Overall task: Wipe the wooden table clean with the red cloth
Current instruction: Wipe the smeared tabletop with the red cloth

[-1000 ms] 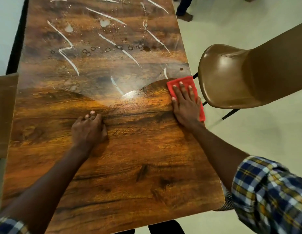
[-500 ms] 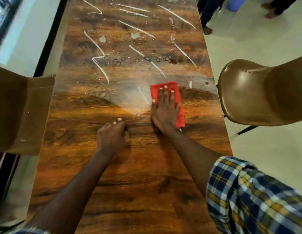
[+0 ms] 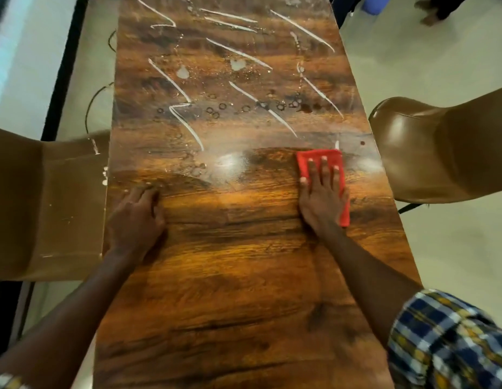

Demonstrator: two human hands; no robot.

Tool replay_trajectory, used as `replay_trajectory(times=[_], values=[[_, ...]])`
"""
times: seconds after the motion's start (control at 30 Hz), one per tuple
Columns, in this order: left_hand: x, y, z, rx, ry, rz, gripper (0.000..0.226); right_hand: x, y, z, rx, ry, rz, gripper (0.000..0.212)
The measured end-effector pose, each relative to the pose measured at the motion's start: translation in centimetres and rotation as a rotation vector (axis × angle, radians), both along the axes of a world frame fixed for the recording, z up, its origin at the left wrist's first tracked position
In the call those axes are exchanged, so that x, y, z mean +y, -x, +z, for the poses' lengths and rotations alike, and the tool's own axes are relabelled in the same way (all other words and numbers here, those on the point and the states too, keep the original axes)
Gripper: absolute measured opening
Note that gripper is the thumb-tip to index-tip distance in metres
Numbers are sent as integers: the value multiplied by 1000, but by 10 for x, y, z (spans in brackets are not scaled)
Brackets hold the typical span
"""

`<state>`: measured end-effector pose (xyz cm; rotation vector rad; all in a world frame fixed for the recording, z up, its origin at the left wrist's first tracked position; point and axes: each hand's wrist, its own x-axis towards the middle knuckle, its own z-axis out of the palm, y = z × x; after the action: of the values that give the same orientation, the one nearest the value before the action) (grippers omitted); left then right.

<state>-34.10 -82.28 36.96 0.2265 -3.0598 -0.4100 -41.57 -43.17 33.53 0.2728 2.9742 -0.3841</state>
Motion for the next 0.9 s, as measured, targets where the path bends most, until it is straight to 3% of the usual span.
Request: replay_trajectory(times=[0.1, 0.2, 0.37, 0.53, 0.6, 0.73, 0.83, 0.9], values=[[-8, -6, -6, -23, -32, -19, 37, -40, -1, -4, 6, 48, -174, 63], [5, 3, 3, -3, -93, -35, 39, -96, 7, -2, -8, 66, -200, 66], [-12, -1, 4, -59, -174, -38, 53, -218, -5, 0, -18, 109, 267, 62], [-25, -5, 6, -66, -196, -82, 59, -194, -14, -1, 11, 47, 513, 58], [-31, -9, 6, -72, -194, -128, 61, -158, -16, -4, 41, 7, 356, 59], [-36, -8, 7, -85, -221, -130, 61, -123, -22, -5, 61, 49, -183, 60], [-35, -5, 7, -101, -225, -122, 59, -150, -18, -4, 57, 74, -305, 62], [-34, -5, 8, -116, -224, -118, 59, -178, -15, -3, 44, 104, -257, 63]])
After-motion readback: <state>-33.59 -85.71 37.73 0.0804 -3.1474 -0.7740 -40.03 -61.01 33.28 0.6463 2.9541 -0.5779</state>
